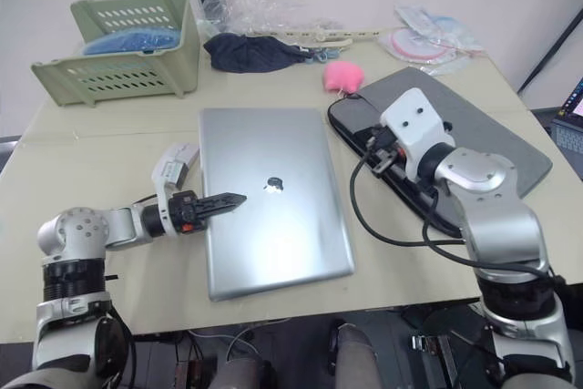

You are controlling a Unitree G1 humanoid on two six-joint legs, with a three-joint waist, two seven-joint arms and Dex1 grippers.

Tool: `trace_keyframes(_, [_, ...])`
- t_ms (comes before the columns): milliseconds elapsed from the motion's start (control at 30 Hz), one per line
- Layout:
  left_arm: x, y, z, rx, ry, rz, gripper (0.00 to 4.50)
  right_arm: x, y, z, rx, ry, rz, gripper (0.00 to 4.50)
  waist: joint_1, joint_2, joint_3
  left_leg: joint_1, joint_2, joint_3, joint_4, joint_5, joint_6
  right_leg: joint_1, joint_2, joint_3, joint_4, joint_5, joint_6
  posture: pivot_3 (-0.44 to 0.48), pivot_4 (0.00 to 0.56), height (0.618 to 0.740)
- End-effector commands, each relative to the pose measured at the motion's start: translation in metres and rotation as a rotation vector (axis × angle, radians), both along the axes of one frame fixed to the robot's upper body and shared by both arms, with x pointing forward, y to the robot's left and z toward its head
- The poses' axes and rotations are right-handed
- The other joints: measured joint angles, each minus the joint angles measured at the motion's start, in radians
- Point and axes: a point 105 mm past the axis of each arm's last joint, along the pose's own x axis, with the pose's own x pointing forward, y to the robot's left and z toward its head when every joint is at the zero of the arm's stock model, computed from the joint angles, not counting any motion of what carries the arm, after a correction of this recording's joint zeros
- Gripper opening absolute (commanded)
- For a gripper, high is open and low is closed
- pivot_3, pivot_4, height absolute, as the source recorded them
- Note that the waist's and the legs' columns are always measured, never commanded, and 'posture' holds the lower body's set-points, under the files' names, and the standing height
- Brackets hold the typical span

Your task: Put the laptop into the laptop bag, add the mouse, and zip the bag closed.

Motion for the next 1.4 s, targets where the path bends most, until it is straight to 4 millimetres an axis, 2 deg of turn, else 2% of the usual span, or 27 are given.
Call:
trace_keyframes(33, [-0.002,0.009,0.015,0.056,-0.086,0.071,0.41,-0.004,-0.023,0.005,0.006,-0.024,-0.076,0.83,0.000,-0.001,0.000,0.000,0.000,0.000,0.000,0.000,0.000,0.000,0.000,0.000,0.000,0.000,0.000,0.000,0.150,0.740])
trace_keyframes(67, [-0.003,0.008,0.016,0.052,-0.087,0.075,0.41,-0.004,-0.026,0.000,0.005,-0.015,-0.083,1.39,0.000,-0.001,0.000,0.000,0.000,0.000,0.000,0.000,0.000,0.000,0.000,0.001,0.000,0.000,0.000,0.000,0.150,0.740])
trace_keyframes(100, [-0.005,0.008,0.016,0.051,-0.087,0.080,0.41,-0.004,-0.028,-0.006,0.004,-0.003,-0.091,1.74,0.000,-0.001,0.001,0.000,0.000,0.000,0.000,0.000,0.000,0.000,0.000,0.001,0.000,0.000,0.000,0.000,0.150,0.740])
trace_keyframes(133, [-0.007,0.008,0.015,0.052,-0.087,0.083,0.41,-0.004,-0.030,-0.011,0.002,0.004,-0.095,2.33,-0.001,-0.001,0.001,0.000,0.000,0.001,0.000,0.000,0.000,0.000,0.000,0.001,0.000,0.000,0.000,0.000,0.150,0.740])
trace_keyframes(200, [-0.010,0.007,0.014,0.049,-0.081,0.094,0.41,-0.002,-0.032,-0.020,0.004,0.017,-0.105,3.18,-0.001,-0.001,0.001,0.001,0.000,0.001,0.000,0.000,0.000,0.000,0.000,0.001,0.000,0.000,0.000,0.000,0.150,0.740])
trace_keyframes(267, [-0.012,0.007,0.014,0.046,-0.077,0.100,0.41,-0.001,-0.034,-0.024,0.002,0.020,-0.109,4.21,-0.001,-0.001,0.001,0.001,0.000,0.001,0.000,0.000,0.000,0.000,0.000,0.001,0.000,0.000,0.000,0.000,0.150,0.740])
trace_keyframes(300, [-0.013,0.006,0.014,0.045,-0.076,0.104,0.41,0.002,-0.033,-0.026,-0.003,0.017,-0.109,4.47,-0.001,-0.001,0.001,0.001,0.000,0.001,0.000,0.000,0.000,0.000,0.000,0.002,0.000,0.000,0.000,0.000,0.150,0.740])
trace_keyframes(433, [-0.016,0.005,0.012,0.058,-0.073,0.112,0.41,0.010,-0.032,-0.031,-0.009,-0.003,-0.109,4.47,-0.001,-0.001,0.001,0.001,0.000,0.001,0.000,0.000,0.000,0.000,0.000,0.002,0.000,0.000,0.000,0.000,0.150,0.740])
trace_keyframes(567, [-0.016,0.001,0.010,0.053,-0.072,0.121,0.41,0.023,-0.035,-0.048,-0.045,-0.015,-0.122,4.47,0.001,-0.002,0.001,0.001,-0.001,0.001,0.000,0.000,0.000,0.000,0.000,0.002,0.000,0.000,0.000,0.000,0.150,0.740])
trace_keyframes(833, [-0.017,-0.003,0.009,0.052,-0.072,0.129,0.41,0.035,-0.039,-0.068,0.004,0.011,-0.141,4.47,0.002,-0.002,0.001,0.001,-0.001,0.001,0.000,0.000,0.000,0.000,0.000,0.002,0.000,0.000,0.000,0.000,0.150,0.740])
trace_keyframes(1333, [-0.018,-0.009,0.004,0.072,-0.061,0.111,0.41,0.039,-0.041,-0.069,0.026,0.011,-0.153,4.47,0.003,-0.002,0.001,0.001,-0.001,0.001,0.000,0.000,0.000,0.001,0.000,0.002,0.000,0.000,0.000,0.000,0.150,0.740])
trace_keyframes(1400, [-0.018,-0.010,0.003,0.078,-0.058,0.103,0.41,0.038,-0.044,-0.069,0.035,0.015,-0.166,3.99,0.003,-0.002,0.001,0.001,-0.001,0.001,0.000,0.000,0.000,0.001,0.000,0.002,0.000,0.000,0.000,0.000,0.150,0.740])
